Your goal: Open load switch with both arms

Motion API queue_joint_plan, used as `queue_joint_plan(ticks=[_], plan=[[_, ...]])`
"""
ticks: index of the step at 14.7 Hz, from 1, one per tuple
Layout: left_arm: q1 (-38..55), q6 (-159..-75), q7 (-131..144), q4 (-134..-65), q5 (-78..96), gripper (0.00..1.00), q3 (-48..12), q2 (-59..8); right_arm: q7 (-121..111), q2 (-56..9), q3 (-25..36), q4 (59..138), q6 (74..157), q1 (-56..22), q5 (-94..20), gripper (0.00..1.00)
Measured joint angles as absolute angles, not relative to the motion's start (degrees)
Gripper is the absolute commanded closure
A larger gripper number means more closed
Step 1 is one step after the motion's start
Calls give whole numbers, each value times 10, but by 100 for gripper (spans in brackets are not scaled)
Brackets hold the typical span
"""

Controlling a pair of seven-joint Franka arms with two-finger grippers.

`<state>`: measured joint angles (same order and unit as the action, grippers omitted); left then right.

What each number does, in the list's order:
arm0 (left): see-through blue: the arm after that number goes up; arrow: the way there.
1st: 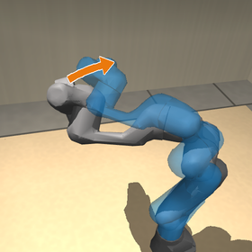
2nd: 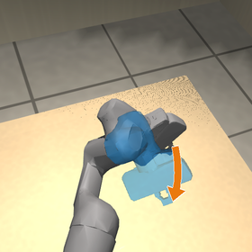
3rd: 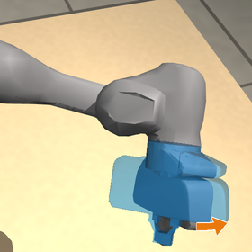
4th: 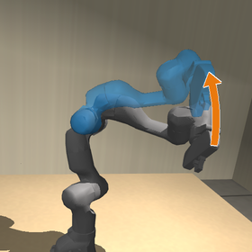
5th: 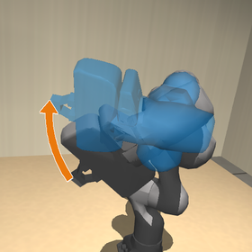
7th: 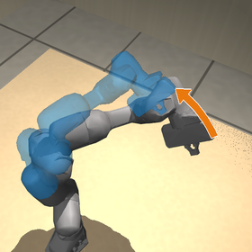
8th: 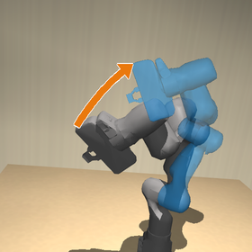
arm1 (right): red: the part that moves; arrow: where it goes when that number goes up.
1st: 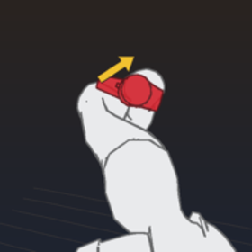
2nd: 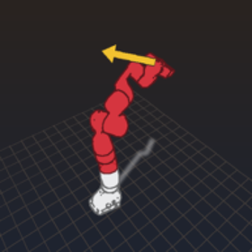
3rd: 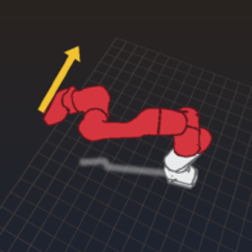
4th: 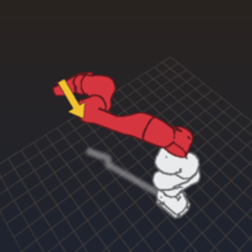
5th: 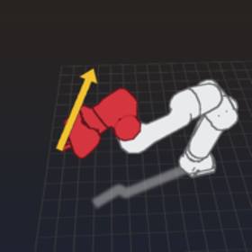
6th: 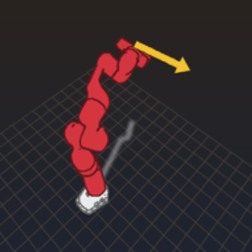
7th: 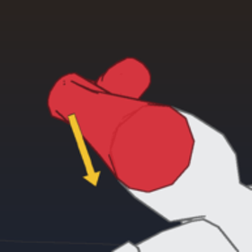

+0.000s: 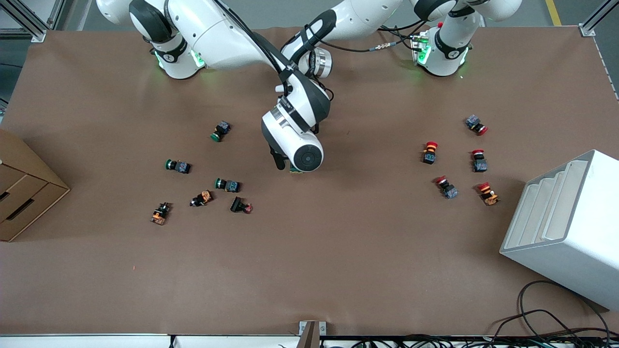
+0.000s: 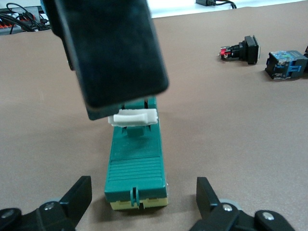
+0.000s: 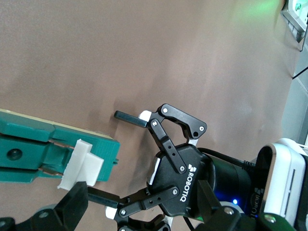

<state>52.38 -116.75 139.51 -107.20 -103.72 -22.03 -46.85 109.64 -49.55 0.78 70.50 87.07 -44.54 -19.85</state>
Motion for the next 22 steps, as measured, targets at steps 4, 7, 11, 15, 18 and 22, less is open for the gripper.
queue_joint_plan(ticks=[4, 7, 11, 15, 18, 22], plan=[[524, -1167, 1395, -1072, -1037, 4, -220, -468, 1096, -498, 8, 708, 871, -450, -197, 0], [523, -1167, 1395, -1071, -1037, 4, -220, -468, 1096, -498, 8, 709, 872, -450, -197, 0], [523, -1167, 1395, -1070, -1037, 4, -220, -468, 1096, -497, 11, 704, 871, -448, -197, 0], [522, -1167, 1395, -1070, -1037, 4, -220, -468, 1069, -491, 14, 638, 836, -416, -197, 0], [521, -1167, 1395, -1069, -1037, 4, -220, -468, 937, -467, 29, 610, 828, -385, -160, 0], [519, -1166, 1395, -1067, -1037, 4, -219, -468, 731, -432, 50, 606, 859, -351, -62, 0]])
